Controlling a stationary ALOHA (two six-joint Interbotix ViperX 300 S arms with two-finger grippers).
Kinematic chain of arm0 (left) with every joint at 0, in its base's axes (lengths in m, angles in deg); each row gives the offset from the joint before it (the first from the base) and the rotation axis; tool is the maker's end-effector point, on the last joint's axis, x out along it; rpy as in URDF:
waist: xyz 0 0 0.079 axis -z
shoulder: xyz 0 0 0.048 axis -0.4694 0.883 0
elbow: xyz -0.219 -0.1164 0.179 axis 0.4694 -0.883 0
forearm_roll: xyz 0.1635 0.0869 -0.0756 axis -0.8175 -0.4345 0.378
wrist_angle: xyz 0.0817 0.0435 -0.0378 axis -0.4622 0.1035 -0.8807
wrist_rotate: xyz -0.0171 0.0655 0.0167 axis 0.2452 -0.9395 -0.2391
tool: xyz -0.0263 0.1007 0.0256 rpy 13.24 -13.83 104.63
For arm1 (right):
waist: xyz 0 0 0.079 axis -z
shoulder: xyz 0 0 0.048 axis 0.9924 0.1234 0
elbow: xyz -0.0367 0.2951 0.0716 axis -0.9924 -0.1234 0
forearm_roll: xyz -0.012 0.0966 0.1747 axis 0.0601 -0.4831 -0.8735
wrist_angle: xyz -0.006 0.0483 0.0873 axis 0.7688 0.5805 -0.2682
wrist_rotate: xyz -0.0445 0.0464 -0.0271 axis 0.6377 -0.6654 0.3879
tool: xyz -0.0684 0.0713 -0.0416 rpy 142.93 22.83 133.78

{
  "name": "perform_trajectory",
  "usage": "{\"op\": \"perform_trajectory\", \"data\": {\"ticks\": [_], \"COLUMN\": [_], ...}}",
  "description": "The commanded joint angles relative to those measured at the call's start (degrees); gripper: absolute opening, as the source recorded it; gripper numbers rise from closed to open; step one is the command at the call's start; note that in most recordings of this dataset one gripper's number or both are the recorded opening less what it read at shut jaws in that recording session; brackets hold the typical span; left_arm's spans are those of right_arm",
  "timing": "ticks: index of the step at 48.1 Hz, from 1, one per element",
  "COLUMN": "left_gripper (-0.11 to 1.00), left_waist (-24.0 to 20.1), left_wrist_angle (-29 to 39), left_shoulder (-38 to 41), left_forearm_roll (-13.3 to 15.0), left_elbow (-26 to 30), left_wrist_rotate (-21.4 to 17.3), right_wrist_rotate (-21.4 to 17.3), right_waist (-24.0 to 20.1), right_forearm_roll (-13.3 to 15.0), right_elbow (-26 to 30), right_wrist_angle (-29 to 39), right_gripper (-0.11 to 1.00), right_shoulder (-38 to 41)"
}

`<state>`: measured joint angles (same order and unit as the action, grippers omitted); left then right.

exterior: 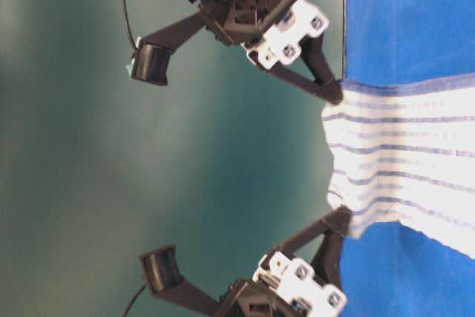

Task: Fold the blue towel.
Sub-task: 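Lift the top end and fold it down onto the strip's lower half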

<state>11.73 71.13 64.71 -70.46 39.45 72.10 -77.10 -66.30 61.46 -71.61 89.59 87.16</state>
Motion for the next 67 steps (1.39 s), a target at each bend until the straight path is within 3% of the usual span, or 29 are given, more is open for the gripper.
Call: {"op": "perform_trajectory", "data": {"ticks": [1,11,23,57,67], "left_gripper": [0.04,0.04,0.04,0.04,0.04], "left_waist": [3.52,10.46,15.47,18.37,18.81], "left_wrist_angle": [-0.53,0.00,0.70,-0.44,-0.79], "left_shoulder": [-1.76,-1.85,-1.85,2.81,3.34], "left_forearm_roll": [-0.09,-0.09,0.00,0.26,0.26], "left_elbow": [-0.09,-1.14,-1.85,-1.67,-1.76], "left_wrist_rotate": [0.26,0.35,0.53,3.96,4.75], "right_wrist_rotate": [-0.09,-0.09,-0.09,-0.18,-0.18], "right_waist": [-2.99,-8.70,-13.54,-16.96,-17.58], "right_forearm_roll": [-0.79,-2.99,-5.36,-9.84,-9.93], "right_elbow": [0.09,-0.62,-1.23,-1.41,-0.88], "right_wrist_angle": [1.58,2.55,2.29,-1.58,-1.58], "right_gripper": [0.07,0.07,0.07,0.07,0.07], "right_shoulder": [-2.11,-2.20,-2.20,2.81,3.08]}}
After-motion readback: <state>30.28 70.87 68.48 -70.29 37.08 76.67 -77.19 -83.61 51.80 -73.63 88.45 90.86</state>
